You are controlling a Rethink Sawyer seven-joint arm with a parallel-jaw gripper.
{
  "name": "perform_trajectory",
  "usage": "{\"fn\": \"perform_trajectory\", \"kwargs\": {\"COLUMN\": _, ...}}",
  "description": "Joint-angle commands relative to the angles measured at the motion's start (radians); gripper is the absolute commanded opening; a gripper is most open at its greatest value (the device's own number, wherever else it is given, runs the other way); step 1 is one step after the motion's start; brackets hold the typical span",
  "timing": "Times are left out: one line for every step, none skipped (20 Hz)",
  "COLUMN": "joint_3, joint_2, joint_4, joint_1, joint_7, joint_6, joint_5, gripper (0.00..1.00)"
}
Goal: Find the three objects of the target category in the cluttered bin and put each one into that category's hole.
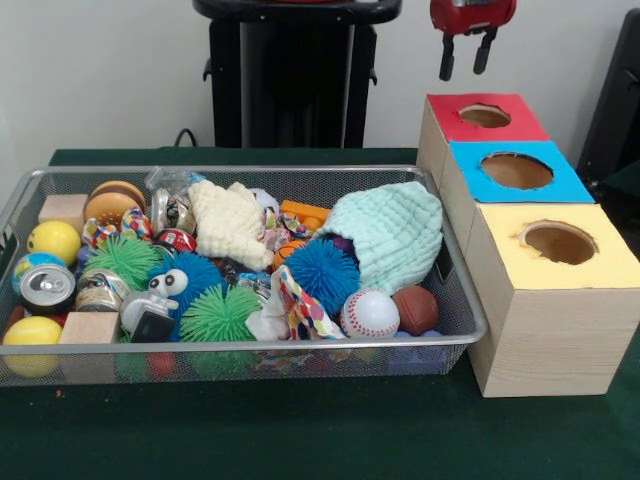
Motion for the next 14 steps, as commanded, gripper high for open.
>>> {"fn": "perform_trajectory", "kwargs": {"joint_3": 0.004, "joint_2": 0.012, "joint_4": -0.046, "joint_1": -0.029, "joint_7": 0.239, "joint_6": 0.019, "joint_5": 0.038, "gripper": 1.00}}
{"fn": "perform_trajectory", "kwargs": {"joint_3": 0.009, "joint_2": 0.002, "joint_4": -0.039, "joint_1": -0.036, "joint_7": 0.240, "joint_6": 0.013, "joint_5": 0.040, "gripper": 1.00}}
{"fn": "perform_trajectory", "kwargs": {"joint_3": 0.007, "joint_2": -0.002, "joint_4": -0.035, "joint_1": -0.034, "joint_7": 0.249, "joint_6": -0.007, "joint_5": 0.041, "gripper": 1.00}}
{"fn": "perform_trajectory", "kwargs": {"joint_3": 0.006, "joint_2": -0.008, "joint_4": -0.033, "joint_1": -0.031, "joint_7": 0.265, "joint_6": -0.027, "joint_5": 0.051, "gripper": 1.00}}
{"fn": "perform_trajectory", "kwargs": {"joint_3": 0.005, "joint_2": -0.013, "joint_4": -0.032, "joint_1": -0.028, "joint_7": 0.281, "joint_6": -0.047, "joint_5": 0.061, "gripper": 1.00}}
{"fn": "perform_trajectory", "kwargs": {"joint_3": 0.004, "joint_2": -0.019, "joint_4": -0.031, "joint_1": -0.024, "joint_7": 0.298, "joint_6": -0.066, "joint_5": 0.070, "gripper": 1.00}}
{"fn": "perform_trajectory", "kwargs": {"joint_3": -0.010, "joint_2": -0.019, "joint_4": -0.042, "joint_1": -0.007, "joint_7": 0.302, "joint_6": -0.051, "joint_5": 0.073, "gripper": 1.00}}
{"fn": "perform_trajectory", "kwargs": {"joint_3": -0.020, "joint_2": -0.013, "joint_4": -0.050, "joint_1": 0.002, "joint_7": 0.303, "joint_6": -0.046, "joint_5": 0.073, "gripper": 1.00}}
{"fn": "perform_trajectory", "kwargs": {"joint_3": -0.031, "joint_2": -0.008, "joint_4": -0.057, "joint_1": 0.010, "joint_7": 0.303, "joint_6": -0.041, "joint_5": 0.073, "gripper": 1.00}}
{"fn": "perform_trajectory", "kwargs": {"joint_3": -0.042, "joint_2": -0.003, "joint_4": -0.065, "joint_1": 0.019, "joint_7": 0.303, "joint_6": -0.035, "joint_5": 0.073, "gripper": 1.00}}
{"fn": "perform_trajectory", "kwargs": {"joint_3": -0.050, "joint_2": 0.000, "joint_4": -0.073, "joint_1": 0.027, "joint_7": 0.304, "joint_6": -0.029, "joint_5": 0.074, "gripper": 1.00}}
{"fn": "perform_trajectory", "kwargs": {"joint_3": -0.054, "joint_2": 0.001, "joint_4": -0.076, "joint_1": 0.031, "joint_7": 0.302, "joint_6": -0.023, "joint_5": 0.074, "gripper": 1.00}}
{"fn": "perform_trajectory", "kwargs": {"joint_3": -0.058, "joint_2": 0.002, "joint_4": -0.080, "joint_1": 0.034, "joint_7": 0.300, "joint_6": -0.017, "joint_5": 0.074, "gripper": 1.00}}
{"fn": "perform_trajectory", "kwargs": {"joint_3": -0.062, "joint_2": 0.004, "joint_4": -0.084, "joint_1": 0.038, "joint_7": 0.299, "joint_6": -0.011, "joint_5": 0.074, "gripper": 1.00}}
